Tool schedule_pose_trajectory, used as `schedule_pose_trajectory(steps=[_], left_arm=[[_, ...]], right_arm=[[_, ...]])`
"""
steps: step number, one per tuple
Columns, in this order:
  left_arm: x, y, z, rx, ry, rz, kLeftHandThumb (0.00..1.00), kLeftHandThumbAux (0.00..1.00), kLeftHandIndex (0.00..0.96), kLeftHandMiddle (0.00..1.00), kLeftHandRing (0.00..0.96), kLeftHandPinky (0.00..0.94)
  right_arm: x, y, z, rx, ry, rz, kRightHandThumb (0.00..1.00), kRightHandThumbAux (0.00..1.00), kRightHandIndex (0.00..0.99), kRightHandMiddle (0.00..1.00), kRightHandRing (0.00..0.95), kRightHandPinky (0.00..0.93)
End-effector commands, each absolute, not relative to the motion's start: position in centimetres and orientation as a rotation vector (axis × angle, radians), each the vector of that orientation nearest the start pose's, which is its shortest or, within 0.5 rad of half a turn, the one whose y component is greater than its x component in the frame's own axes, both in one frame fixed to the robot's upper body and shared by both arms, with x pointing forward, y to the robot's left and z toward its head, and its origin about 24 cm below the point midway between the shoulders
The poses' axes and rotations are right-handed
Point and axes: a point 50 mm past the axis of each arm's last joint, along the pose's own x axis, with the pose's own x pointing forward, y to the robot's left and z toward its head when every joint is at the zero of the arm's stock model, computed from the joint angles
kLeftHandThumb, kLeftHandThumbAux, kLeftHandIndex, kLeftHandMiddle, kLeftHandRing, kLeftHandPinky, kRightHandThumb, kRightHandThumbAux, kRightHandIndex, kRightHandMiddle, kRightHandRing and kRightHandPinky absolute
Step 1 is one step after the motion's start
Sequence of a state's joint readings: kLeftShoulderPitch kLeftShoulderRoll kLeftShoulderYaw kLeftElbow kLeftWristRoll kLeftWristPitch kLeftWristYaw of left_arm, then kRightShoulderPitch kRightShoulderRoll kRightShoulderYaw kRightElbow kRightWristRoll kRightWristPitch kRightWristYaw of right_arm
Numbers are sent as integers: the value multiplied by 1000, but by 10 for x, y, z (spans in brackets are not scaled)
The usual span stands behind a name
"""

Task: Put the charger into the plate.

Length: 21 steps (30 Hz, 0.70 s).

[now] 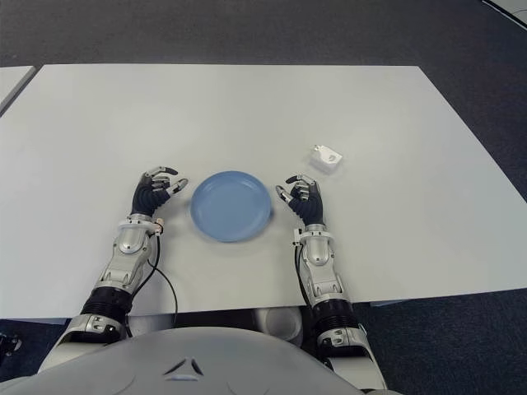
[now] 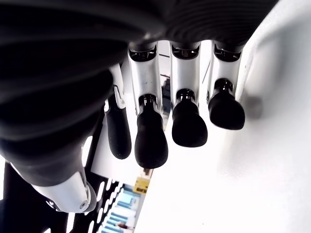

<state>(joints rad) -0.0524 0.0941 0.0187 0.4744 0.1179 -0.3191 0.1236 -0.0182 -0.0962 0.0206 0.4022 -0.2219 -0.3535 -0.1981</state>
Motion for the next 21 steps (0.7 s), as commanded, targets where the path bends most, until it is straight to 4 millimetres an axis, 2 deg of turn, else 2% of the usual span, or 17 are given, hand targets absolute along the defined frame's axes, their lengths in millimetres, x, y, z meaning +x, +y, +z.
schedule_pose_trajectory(steps=[1,16,21], left_arm=[[242,177,-27,207,125,83,705,720,437,839,850,850],[241,176,-26,207,125,87,706,720,437,836,849,851],[241,176,-26,209,124,89,706,720,437,838,850,852]], right_arm=[[241,-169,-13,-291,35,-97,701,731,434,752,761,764],[241,-168,-12,-296,19,-92,700,731,434,762,779,798],[243,-169,-8,-297,-17,-96,700,731,434,741,759,769]])
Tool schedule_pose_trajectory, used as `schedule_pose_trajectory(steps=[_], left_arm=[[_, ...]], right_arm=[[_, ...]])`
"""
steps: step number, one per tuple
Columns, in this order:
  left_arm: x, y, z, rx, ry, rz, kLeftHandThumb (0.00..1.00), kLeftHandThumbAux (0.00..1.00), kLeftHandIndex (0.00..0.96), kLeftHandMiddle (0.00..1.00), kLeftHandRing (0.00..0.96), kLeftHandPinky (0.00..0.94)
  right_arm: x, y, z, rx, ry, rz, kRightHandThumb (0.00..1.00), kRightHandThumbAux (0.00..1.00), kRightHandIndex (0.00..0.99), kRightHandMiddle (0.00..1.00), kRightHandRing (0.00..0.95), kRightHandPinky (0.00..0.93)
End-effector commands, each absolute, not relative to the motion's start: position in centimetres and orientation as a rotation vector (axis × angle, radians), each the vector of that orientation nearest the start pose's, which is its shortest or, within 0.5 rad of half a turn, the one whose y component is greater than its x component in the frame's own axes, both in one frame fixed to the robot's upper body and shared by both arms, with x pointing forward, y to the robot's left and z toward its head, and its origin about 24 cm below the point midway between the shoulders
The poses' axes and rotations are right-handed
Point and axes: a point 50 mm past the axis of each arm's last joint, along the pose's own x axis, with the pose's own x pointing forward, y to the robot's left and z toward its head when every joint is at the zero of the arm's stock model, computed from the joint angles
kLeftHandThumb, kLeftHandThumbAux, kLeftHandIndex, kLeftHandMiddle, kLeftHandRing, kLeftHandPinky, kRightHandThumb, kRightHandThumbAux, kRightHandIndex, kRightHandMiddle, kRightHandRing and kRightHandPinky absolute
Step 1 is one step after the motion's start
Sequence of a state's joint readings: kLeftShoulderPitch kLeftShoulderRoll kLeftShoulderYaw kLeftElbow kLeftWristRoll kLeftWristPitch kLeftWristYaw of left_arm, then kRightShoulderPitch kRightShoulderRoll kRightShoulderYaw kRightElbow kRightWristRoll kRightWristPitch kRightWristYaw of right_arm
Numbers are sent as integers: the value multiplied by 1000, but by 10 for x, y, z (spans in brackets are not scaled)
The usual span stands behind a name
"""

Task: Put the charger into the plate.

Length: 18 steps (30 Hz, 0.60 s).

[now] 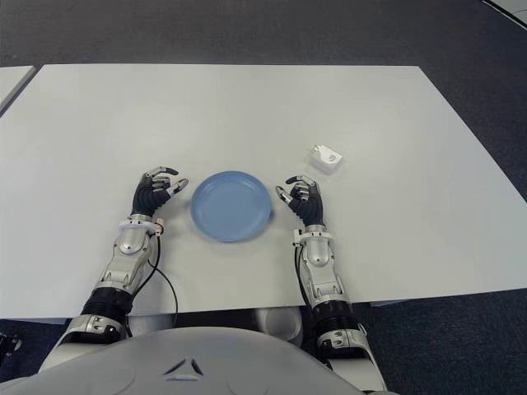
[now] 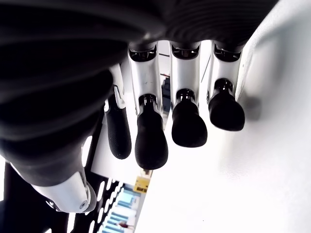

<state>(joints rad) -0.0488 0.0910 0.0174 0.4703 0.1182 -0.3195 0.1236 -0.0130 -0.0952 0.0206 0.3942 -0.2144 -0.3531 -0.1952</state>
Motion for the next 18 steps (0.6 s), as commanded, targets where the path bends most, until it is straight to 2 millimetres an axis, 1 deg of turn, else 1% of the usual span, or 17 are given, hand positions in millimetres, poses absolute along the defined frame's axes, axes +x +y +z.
schedule_pose_trajectory(steps=[1,2,5,6,7,9,10,12,13,14,15,16,17,18], left_arm=[[240,175,-26,209,124,89,706,720,437,839,850,852],[240,175,-26,210,124,89,705,721,437,840,851,853],[240,175,-27,208,125,87,705,720,437,842,854,856],[240,175,-27,207,125,86,705,720,437,842,854,855],[240,175,-27,207,126,85,705,720,437,842,854,855],[240,175,-27,207,126,84,706,720,437,842,854,855],[240,175,-27,207,126,83,706,720,437,842,854,855],[239,174,-27,206,125,81,705,720,437,840,850,846],[239,174,-27,205,124,82,705,720,437,840,849,844],[239,174,-27,205,123,82,705,721,436,838,845,838],[239,174,-27,202,121,83,705,721,436,837,843,834],[239,174,-27,201,120,84,704,721,436,835,841,830],[239,174,-27,199,119,86,704,721,436,832,837,823],[239,174,-27,197,118,87,704,721,436,829,835,824]], right_arm=[[246,-170,-5,-298,-36,-99,700,731,434,737,756,764],[248,-171,-3,-298,-48,-101,700,731,433,721,742,748],[262,-173,18,-318,-129,-113,699,732,431,687,713,713],[265,-173,23,-326,-148,-116,698,732,430,656,688,682],[266,-173,27,-340,-168,-121,697,732,429,645,679,671],[266,-173,30,-354,-187,-127,695,731,425,593,635,618],[267,-174,32,-365,-200,-132,695,731,425,586,629,610],[267,-175,36,-396,-223,-144,692,732,417,514,553,533],[268,-176,40,-422,-238,-152,691,732,415,499,536,517],[269,-177,43,-439,-248,-157,689,732,411,444,472,459],[271,-178,50,-468,-267,-166,688,731,408,408,430,421],[272,-179,56,-488,-280,-173,648,717,357,372,391,386],[275,-182,59,-518,-288,-182,585,698,280,318,333,334],[277,-184,61,-539,-292,-188,556,669,218,257,270,278]])
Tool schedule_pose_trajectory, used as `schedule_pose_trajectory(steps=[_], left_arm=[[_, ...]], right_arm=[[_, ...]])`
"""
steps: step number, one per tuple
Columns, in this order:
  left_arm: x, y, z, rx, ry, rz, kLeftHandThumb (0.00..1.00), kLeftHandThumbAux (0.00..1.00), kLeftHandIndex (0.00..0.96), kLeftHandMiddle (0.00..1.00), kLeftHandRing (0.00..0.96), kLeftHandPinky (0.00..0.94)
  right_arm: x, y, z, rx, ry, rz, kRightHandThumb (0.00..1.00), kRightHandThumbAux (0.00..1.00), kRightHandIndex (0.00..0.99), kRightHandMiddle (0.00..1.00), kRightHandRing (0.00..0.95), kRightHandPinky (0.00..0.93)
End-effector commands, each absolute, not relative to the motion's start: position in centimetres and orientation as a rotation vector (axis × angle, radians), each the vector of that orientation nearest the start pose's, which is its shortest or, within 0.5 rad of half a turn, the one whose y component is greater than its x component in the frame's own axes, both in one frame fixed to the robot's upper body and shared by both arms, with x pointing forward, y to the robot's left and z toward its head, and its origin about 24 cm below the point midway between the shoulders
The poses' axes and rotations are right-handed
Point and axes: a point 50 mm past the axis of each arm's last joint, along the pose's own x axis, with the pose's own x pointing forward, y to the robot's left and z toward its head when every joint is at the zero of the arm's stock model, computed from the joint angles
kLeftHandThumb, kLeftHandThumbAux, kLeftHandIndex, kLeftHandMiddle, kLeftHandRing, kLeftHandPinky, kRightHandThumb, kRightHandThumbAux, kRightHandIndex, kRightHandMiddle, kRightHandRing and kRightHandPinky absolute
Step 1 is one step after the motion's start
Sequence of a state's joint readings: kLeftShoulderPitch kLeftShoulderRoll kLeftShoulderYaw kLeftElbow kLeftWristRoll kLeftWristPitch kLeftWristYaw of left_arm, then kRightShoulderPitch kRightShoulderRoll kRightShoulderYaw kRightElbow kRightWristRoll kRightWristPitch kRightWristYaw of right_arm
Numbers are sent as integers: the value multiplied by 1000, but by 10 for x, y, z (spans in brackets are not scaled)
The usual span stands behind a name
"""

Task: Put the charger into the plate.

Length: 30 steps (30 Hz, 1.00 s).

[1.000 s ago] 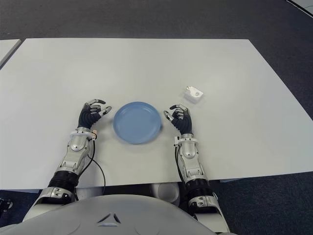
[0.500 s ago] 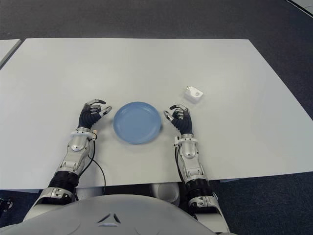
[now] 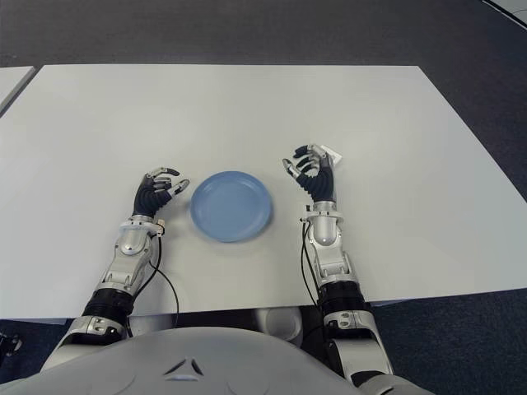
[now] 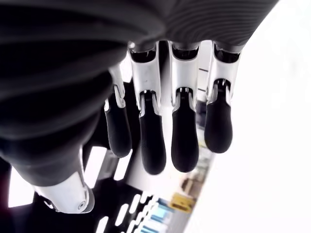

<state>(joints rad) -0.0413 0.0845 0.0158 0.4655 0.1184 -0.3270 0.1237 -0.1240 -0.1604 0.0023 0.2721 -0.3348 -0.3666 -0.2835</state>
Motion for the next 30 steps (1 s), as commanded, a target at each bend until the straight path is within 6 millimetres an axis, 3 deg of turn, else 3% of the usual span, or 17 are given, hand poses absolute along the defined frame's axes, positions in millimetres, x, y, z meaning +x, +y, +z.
schedule_pose_trajectory(steps=[1,6,11,24,30], left_arm=[[238,174,-27,196,119,88,704,721,436,828,835,825],[238,174,-28,193,120,88,704,721,436,826,836,838],[238,175,-28,200,126,87,705,720,436,833,844,849],[237,176,-28,188,125,88,705,720,436,830,838,832],[237,176,-28,183,120,95,705,721,436,828,834,830]], right_arm=[[279,-187,62,-559,-292,-196,546,659,195,235,248,258],[294,-199,66,-662,-289,-256,537,533,56,86,99,131],[302,-203,67,-724,-301,-294,567,437,9,14,16,24],[323,-215,70,-866,-219,-355,576,194,0,0,0,0],[338,-221,66,-952,-100,-386,577,157,0,0,0,0]])
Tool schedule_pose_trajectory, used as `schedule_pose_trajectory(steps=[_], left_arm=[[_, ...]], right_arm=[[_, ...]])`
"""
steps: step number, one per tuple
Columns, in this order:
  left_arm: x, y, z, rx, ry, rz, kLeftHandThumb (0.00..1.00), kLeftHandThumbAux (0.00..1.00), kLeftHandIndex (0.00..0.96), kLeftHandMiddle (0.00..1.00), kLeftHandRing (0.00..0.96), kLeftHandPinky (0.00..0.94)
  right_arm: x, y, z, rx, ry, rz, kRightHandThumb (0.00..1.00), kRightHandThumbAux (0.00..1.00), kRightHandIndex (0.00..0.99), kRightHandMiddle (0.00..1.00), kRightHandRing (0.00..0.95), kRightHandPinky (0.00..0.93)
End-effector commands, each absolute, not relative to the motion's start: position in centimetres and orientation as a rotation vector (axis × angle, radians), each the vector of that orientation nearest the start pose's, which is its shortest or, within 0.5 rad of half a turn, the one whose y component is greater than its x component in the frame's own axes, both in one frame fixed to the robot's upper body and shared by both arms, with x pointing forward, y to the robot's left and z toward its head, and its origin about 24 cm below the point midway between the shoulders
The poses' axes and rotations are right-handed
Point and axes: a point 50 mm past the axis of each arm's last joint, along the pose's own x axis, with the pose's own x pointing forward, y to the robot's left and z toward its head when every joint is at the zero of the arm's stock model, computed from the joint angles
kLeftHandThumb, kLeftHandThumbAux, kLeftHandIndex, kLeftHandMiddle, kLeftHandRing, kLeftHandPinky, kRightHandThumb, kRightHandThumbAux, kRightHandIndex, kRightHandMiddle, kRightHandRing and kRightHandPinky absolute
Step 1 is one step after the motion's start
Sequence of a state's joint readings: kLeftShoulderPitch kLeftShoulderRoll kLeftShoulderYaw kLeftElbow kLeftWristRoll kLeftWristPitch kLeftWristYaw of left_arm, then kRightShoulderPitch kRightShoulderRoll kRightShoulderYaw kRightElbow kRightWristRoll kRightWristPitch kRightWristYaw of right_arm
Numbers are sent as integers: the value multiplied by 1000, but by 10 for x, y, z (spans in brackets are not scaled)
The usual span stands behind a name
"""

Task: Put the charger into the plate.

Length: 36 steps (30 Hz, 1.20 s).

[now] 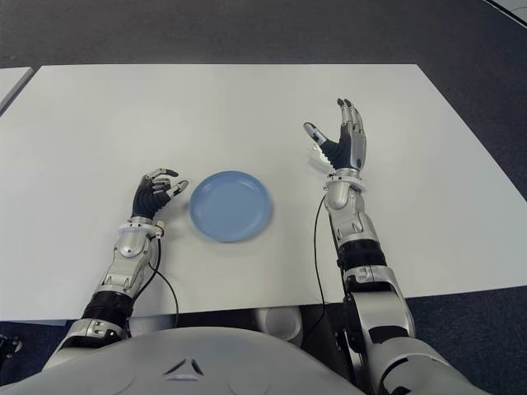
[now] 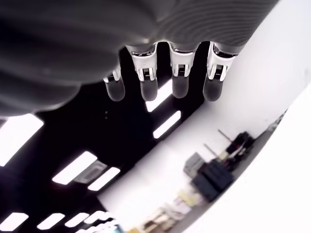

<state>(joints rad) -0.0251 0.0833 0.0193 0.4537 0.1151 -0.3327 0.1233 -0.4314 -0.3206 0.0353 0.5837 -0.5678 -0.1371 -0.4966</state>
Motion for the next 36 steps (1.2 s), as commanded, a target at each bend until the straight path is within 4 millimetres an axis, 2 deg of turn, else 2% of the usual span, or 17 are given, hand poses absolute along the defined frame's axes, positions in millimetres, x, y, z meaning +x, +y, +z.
schedule_pose_trajectory(steps=[1,9,19,25,36], left_arm=[[237,176,-28,183,120,96,705,721,436,828,833,829],[237,177,-27,181,123,94,705,720,436,821,831,832],[238,178,-26,195,117,96,706,720,436,828,839,845],[238,178,-26,200,116,91,706,720,437,838,848,850],[238,178,-26,197,115,95,703,721,436,824,829,821]], right_arm=[[339,-221,65,-964,-83,-388,577,156,0,0,0,0],[344,-231,48,-1086,109,-352,566,148,0,0,0,0],[343,-235,27,-1116,285,-291,567,131,0,0,0,0],[338,-235,6,-1144,387,-237,589,152,0,0,0,0],[329,-239,-10,-1192,505,-135,598,189,0,0,0,0]])
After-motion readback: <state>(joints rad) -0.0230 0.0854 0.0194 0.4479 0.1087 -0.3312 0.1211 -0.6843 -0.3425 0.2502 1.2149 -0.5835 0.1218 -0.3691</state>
